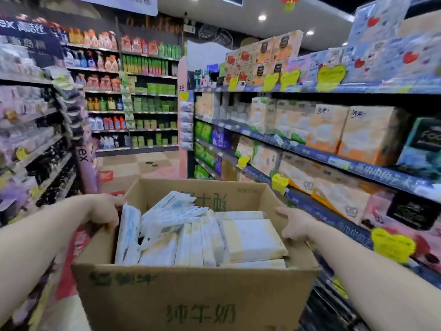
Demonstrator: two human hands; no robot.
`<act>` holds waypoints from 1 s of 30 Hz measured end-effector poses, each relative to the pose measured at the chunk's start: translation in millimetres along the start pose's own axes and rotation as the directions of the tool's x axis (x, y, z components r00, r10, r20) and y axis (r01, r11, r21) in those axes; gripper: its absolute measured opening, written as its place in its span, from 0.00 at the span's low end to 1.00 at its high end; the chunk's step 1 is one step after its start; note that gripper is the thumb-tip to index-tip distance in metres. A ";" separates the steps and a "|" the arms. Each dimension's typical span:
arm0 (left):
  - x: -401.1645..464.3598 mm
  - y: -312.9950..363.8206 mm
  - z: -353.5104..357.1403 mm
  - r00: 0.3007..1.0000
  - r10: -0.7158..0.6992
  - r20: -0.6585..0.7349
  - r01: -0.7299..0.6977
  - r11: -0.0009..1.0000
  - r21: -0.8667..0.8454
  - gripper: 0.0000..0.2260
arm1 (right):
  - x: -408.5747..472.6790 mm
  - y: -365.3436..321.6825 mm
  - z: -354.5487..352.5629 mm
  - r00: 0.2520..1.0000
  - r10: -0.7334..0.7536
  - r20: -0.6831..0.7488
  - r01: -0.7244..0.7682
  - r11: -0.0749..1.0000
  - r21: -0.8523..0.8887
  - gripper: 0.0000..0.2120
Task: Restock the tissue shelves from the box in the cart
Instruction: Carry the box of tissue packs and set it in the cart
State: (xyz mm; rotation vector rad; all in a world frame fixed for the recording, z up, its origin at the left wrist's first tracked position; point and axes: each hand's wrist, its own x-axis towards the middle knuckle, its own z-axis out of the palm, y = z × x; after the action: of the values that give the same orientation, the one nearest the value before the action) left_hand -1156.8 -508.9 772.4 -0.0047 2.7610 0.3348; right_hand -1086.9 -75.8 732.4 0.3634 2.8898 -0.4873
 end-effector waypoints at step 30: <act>443.9 443.7 213.7 0.502 0.571 0.650 -0.806 0.581 0.111 0.27 | 86.7 262.7 115.5 0.521 0.835 0.177 -0.845 0.475 0.246 0.38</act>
State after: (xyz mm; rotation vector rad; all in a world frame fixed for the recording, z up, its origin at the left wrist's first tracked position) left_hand -1517.7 -10.7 525.2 1.1957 2.0302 -0.0683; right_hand -1082.1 143.2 527.8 1.6966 2.1452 -0.7030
